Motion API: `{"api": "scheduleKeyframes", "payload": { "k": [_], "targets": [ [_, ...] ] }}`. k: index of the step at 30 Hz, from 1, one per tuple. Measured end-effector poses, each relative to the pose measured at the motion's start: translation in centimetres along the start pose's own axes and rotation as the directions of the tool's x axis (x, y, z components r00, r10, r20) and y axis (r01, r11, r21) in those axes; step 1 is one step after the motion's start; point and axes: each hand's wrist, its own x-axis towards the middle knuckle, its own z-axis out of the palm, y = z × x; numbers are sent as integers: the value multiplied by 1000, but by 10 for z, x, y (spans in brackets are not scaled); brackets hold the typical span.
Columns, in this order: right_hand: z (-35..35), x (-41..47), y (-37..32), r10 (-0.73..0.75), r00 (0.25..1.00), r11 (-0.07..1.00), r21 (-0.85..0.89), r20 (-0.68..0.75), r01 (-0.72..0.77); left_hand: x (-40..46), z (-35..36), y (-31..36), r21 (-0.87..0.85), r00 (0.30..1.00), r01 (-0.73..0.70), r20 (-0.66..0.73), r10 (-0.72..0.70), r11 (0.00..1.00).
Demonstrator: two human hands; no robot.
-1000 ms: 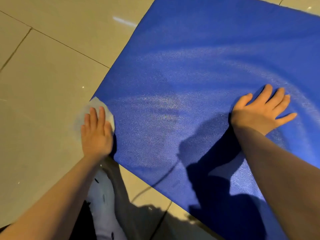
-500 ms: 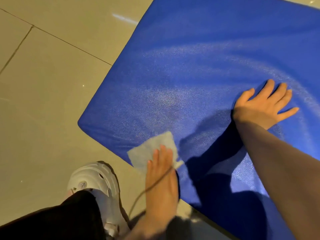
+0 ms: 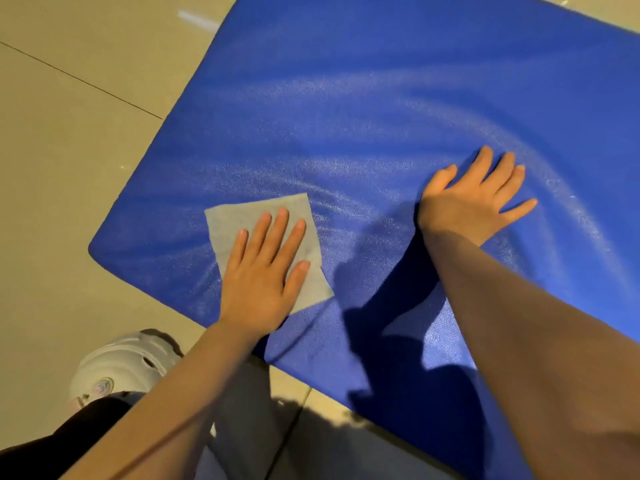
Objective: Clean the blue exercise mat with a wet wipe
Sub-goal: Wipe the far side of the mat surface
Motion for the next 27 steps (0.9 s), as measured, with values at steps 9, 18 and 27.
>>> {"api": "scheduleKeyframes", "payload": {
  "k": [9, 18, 27],
  "targets": [
    [-1, 1, 1, 2, 1000, 1000, 1, 10, -2, 3, 1, 1, -68, 995, 9, -103, -16, 998],
    [-10, -11, 15, -81, 996, 988, 135, 32, 76, 4, 1, 3, -49, 993, -1, -120, -5, 999],
    [-22, -138, 87, -406, 914, 898, 191, 17, 396, 5, -3, 2, -11, 999, 27, 34, -27, 1000]
  ]
}}
